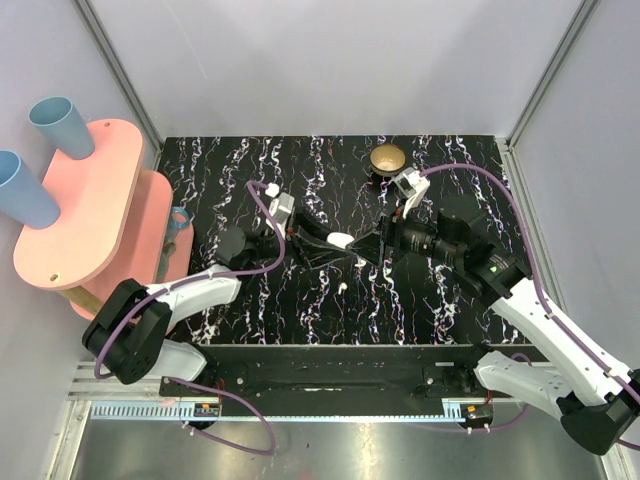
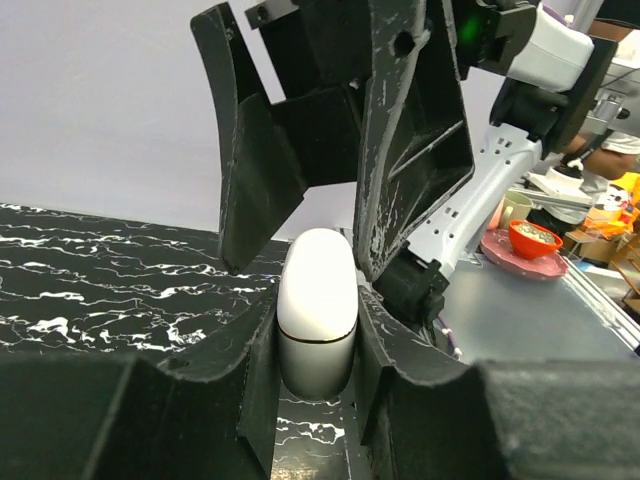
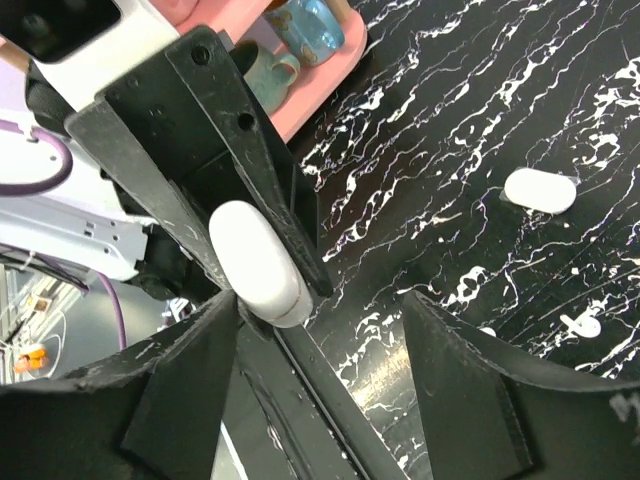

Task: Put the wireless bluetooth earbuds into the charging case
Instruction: Open the charging case.

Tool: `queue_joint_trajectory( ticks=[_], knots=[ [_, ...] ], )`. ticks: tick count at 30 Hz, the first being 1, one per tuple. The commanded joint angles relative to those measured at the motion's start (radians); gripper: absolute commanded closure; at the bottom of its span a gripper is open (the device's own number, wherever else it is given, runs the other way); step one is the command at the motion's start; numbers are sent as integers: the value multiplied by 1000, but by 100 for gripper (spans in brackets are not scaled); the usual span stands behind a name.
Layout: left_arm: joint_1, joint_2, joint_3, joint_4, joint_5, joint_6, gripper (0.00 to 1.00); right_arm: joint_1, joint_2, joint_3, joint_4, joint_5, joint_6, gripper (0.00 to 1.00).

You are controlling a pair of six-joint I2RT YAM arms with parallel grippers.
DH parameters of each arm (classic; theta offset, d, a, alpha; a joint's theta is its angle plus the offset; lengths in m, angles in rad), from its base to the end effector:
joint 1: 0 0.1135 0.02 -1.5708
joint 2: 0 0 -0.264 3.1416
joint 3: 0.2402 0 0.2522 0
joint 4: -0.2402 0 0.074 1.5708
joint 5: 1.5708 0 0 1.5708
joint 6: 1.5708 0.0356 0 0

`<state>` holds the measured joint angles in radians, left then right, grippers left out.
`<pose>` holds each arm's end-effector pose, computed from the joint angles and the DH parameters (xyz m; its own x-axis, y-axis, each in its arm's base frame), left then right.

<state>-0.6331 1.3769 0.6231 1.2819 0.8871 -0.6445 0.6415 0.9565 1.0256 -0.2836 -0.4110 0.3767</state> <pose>0.2031 -0.1833 0.2973 -0.2241 -0.3062 -0.9252 0.9744 -0.0887 -0.2067 0.1616 0.1384 0.3833 -0.4754 0.0658 -0.8773 -0.7382 0.5126 0.4385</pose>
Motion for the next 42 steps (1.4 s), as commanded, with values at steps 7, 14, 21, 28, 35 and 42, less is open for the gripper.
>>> queue_joint_trajectory(
  ticks=[7,14,21,28,35,42],
  knots=[
    [4,-2,43,382,130,-55,100,3,4,22,-39,11,-70,30],
    [3,-12,38,384,199,-66,100,3,19,16,3,130,11,30],
    [4,-19,21,384,199,-52,100,3,14,10,47,183,47,28],
    [4,-27,-8,382,141,-9,100,4,34,13,60,143,64,27],
    [15,-21,-19,384,87,-6,100,3,40,14,84,31,45,39],
    [18,-13,-20,382,35,-4,100,4,45,8,83,-32,16,35]
  ],
)
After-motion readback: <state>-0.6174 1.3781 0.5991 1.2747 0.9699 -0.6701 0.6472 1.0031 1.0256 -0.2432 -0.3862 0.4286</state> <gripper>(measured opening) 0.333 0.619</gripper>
